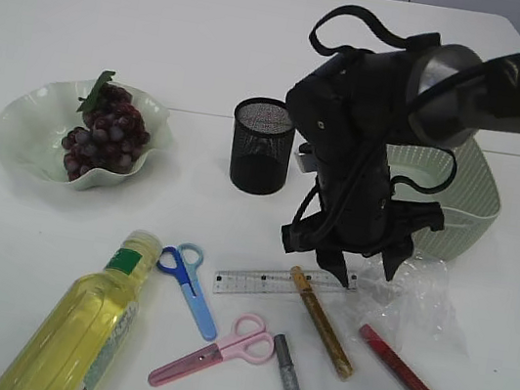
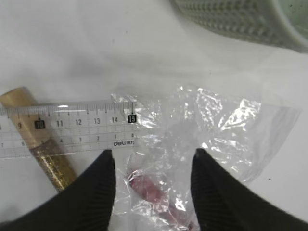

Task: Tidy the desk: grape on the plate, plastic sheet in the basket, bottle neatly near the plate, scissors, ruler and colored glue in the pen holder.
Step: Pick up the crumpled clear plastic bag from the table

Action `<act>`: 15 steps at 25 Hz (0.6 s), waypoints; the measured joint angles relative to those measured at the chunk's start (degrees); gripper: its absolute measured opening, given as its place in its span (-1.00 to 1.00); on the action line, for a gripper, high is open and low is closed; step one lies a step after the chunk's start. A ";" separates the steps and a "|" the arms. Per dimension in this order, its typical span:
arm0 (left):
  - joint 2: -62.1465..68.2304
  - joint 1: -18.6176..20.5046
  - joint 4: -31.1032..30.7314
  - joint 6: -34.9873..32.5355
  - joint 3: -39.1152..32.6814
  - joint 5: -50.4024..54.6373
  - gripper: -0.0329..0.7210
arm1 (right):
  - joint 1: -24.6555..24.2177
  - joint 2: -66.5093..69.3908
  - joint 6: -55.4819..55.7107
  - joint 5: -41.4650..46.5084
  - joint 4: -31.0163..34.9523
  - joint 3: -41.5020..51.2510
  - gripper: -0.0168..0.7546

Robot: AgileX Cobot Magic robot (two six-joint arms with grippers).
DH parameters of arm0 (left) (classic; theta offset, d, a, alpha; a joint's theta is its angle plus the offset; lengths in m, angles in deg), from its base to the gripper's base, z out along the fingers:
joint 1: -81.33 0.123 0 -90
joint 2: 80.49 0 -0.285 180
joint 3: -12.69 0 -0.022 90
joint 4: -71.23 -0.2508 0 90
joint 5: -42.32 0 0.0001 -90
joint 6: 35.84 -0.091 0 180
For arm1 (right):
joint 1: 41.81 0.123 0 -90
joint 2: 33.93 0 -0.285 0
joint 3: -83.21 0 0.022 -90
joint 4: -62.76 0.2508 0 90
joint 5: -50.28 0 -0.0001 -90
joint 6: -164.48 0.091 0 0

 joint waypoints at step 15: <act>0.00 0.00 0.00 -0.10 0.00 0.00 0.16 | 0.20 0.00 -2.86 0.00 -0.35 0.00 0.04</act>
